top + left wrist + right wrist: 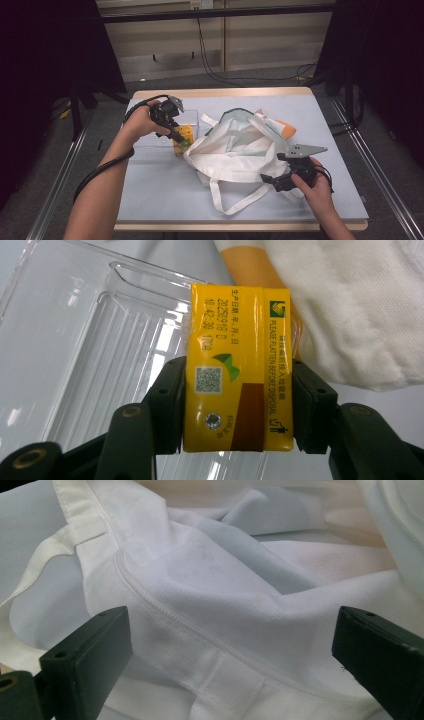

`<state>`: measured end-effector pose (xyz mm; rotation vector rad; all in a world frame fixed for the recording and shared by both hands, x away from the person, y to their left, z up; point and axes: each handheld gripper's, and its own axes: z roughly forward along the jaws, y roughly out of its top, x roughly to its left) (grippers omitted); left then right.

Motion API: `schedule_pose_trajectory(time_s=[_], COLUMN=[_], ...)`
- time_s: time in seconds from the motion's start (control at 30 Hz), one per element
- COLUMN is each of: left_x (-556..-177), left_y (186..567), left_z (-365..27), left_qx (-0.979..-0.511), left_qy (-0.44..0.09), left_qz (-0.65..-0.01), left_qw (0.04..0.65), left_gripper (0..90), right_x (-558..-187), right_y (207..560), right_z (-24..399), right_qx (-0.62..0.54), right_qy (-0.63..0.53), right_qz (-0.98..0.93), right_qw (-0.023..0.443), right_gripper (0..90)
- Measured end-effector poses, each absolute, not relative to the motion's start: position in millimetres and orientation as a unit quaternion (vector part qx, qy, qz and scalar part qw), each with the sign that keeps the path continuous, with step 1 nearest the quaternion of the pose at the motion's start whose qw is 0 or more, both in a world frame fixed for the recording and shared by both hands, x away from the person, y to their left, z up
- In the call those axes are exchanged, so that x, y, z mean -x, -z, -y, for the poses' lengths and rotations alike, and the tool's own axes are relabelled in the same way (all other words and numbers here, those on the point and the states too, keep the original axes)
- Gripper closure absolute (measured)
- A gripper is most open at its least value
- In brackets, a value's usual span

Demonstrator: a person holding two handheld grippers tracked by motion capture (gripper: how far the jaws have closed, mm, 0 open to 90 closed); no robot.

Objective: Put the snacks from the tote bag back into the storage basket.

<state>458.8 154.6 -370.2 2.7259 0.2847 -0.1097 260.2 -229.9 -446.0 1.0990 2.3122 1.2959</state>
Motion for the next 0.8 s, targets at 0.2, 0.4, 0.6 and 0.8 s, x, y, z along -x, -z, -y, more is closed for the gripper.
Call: schedule_pose_trajectory(time_s=[0.2,0.4,0.6,0.8], left_x=[-455.9,-455.6,-456.3,-455.9], left_y=[376.8,382.7,378.2,374.5], left_z=[-155.6,-155.9,-159.1,-166.5], left_qx=[-0.975,-0.97,-0.965,-0.957], left_qy=[0.043,0.052,0.055,0.061], left_qz=[-0.103,-0.123,-0.143,-0.174], left_qw=[0.191,0.205,0.211,0.225], left_gripper=[42.8,36.1,30.3,20.8], right_x=[-260.5,-260.2,-260.3,-259.4], right_y=[446.0,445.6,445.5,445.6], right_z=[229.7,230.7,230.4,230.0], right_qx=[-0.377,-0.381,-0.38,-0.379], right_qy=[-0.447,-0.447,-0.448,-0.448], right_qz=[-0.799,-0.798,-0.798,-0.798], right_qw=[0.137,0.137,0.137,0.137], right_gripper=[2.5,2.5,2.5,2.5])
